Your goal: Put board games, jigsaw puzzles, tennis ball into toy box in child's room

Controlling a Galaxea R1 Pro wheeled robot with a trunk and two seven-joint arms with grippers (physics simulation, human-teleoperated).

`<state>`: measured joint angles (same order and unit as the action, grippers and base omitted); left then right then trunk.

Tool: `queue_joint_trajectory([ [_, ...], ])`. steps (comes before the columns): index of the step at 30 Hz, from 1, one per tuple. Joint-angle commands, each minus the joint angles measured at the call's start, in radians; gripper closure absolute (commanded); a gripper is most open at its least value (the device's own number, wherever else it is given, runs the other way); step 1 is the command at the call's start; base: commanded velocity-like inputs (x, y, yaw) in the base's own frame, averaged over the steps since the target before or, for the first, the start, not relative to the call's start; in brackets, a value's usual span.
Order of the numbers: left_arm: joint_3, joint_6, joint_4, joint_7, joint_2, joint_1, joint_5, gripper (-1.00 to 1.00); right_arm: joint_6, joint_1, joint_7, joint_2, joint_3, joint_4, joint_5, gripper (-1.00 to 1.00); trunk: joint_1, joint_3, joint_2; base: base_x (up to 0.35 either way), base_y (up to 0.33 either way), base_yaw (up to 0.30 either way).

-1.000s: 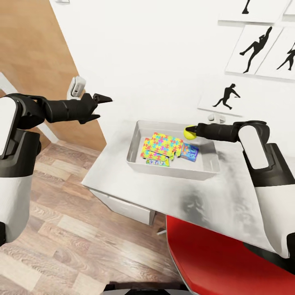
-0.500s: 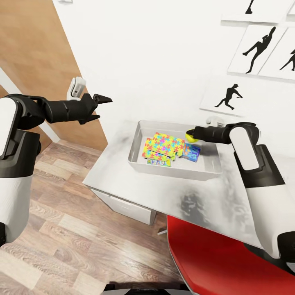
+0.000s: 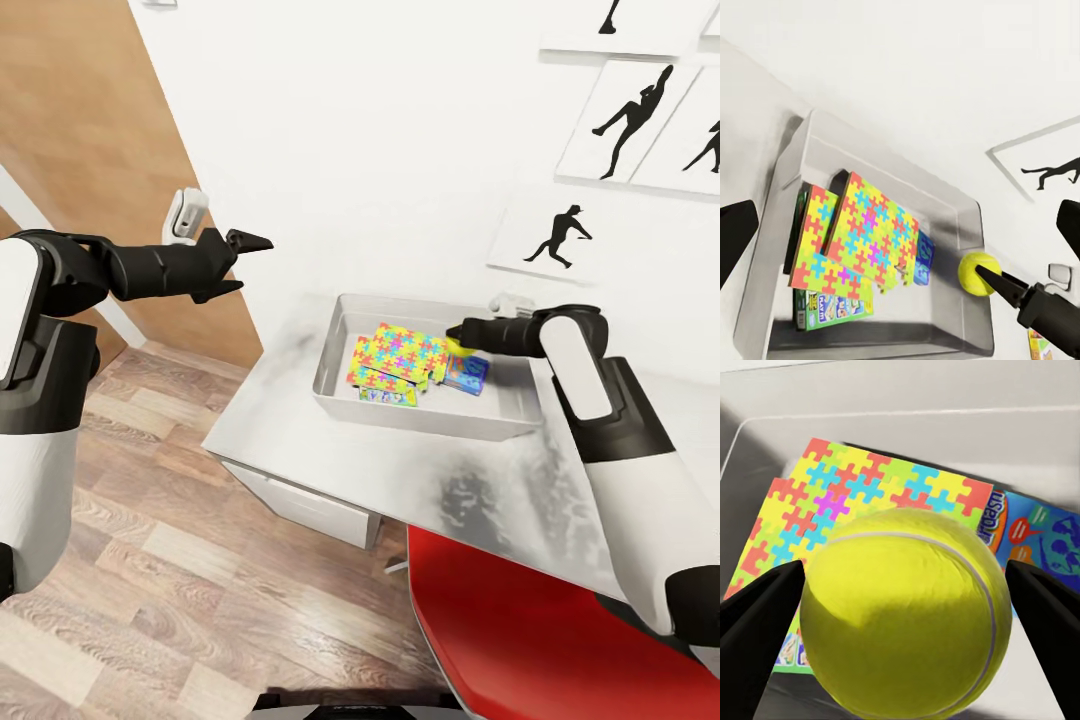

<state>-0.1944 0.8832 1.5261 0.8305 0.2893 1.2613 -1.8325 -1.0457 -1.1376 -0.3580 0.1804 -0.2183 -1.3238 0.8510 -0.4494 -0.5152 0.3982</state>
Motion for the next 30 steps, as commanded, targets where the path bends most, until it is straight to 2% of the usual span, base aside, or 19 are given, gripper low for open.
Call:
queue_joint_trajectory([
  [1, -0.001, -0.001, 0.001, 0.010, 0.001, 0.001, -0.010, -1.00, -0.002, -0.001, -0.011, 0.000, -0.007, 0.000, 0.009, 1.00, -0.001, -0.002, 0.002, 0.000, 0.000, 0.000],
  [16, 0.001, -0.002, -0.002, 0.010, 0.001, 0.002, -0.008, -1.00, -0.002, -0.004, -0.015, -0.003, -0.035, 0.071, 0.011, 1.00, -0.001, -0.002, 0.002, 0.000, 0.000, 0.000],
  [21, 0.001, -0.003, -0.005, 0.010, 0.000, 0.003, -0.008, -1.00, -0.002, -0.003, -0.016, -0.018, -0.039, 0.103, 0.012, 1.00, -0.001, -0.002, 0.002, 0.000, 0.000, 0.000],
  [30, 0.002, -0.003, -0.007, 0.010, -0.001, 0.003, -0.008, -1.00, -0.002, -0.006, -0.016, -0.027, -0.041, 0.152, 0.012, 1.00, -0.001, -0.002, 0.002, 0.000, 0.000, 0.000],
])
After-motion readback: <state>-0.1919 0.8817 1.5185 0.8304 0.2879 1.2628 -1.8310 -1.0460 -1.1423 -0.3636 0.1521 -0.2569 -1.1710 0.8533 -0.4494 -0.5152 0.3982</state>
